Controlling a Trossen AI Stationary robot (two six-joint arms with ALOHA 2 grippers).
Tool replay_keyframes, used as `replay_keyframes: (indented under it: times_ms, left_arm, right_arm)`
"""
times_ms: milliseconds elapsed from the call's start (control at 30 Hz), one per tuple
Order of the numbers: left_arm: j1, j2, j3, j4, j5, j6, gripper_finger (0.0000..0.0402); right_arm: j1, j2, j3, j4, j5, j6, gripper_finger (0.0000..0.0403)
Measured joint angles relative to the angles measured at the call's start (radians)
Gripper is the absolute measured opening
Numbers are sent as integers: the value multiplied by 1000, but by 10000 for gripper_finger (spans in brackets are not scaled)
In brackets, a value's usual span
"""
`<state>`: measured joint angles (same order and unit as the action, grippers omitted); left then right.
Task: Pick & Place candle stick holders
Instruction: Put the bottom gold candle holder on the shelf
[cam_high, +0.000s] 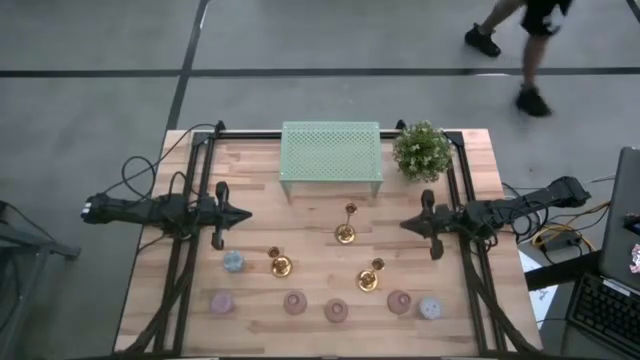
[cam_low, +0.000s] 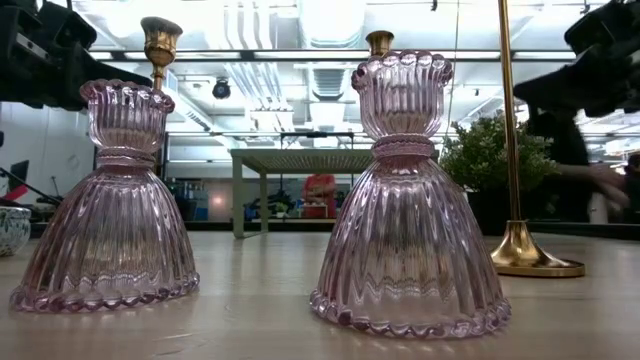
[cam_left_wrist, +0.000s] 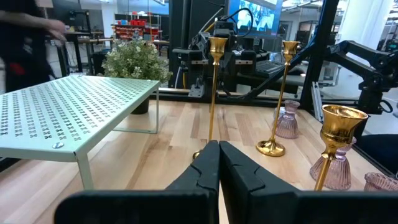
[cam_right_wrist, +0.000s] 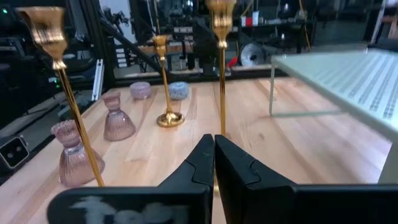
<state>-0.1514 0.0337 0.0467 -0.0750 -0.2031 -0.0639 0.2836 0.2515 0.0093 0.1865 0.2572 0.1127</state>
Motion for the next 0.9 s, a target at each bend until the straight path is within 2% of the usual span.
replay_keyframes:
  times_ms: [100,200,367,600,900]
  left_arm:
    - [0,0,0,0,0,0,10]
    - [0,0,0,0,0,0,10]
    - [0,0,0,0,0,0,10]
    - [0,0,0,0,0,0,10]
    - [0,0,0,0,0,0,10]
  right_arm:
    - [0,0,0,81,0,-3,8]
    - [0,0,0,165,0,72,8]
    - [0,5,0,191,-11,140,8]
    - [0,25,0,220,-251,222,8]
    - [42,193,0,416,-303,254,9]
